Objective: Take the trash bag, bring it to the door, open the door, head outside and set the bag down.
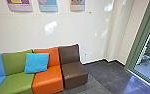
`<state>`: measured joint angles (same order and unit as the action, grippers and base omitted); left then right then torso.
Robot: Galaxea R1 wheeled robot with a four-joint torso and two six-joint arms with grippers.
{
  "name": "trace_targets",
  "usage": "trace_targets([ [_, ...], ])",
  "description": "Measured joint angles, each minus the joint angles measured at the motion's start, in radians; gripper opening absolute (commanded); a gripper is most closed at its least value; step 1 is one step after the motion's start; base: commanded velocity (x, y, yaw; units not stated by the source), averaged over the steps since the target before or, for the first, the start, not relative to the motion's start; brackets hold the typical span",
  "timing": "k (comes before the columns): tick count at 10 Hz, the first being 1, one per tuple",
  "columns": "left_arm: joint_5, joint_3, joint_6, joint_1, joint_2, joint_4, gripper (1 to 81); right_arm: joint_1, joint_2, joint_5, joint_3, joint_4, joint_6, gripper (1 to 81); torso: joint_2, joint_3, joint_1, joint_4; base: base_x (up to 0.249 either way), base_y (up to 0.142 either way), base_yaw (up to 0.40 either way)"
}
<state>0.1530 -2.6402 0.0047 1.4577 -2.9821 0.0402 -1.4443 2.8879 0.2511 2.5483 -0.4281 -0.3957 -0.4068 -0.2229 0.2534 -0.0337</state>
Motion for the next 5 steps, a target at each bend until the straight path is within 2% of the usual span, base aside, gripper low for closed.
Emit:
trace_targets([
  [2,0.004,0.0,0.0,0.003,-0.001,0.0,1.0,-0.013,0.001,0.003,0.009,0.01,0.0,81.1,0.0,0.015,-0.001,0.0,0.0,0.0,0.0],
  [5,0.004,0.0,0.0,0.003,-0.001,0.0,1.0,-0.013,0.028,0.003,0.027,0.014,0.0,81.1,0.0,0.011,-0.001,0.0,0.0,0.0,0.0],
])
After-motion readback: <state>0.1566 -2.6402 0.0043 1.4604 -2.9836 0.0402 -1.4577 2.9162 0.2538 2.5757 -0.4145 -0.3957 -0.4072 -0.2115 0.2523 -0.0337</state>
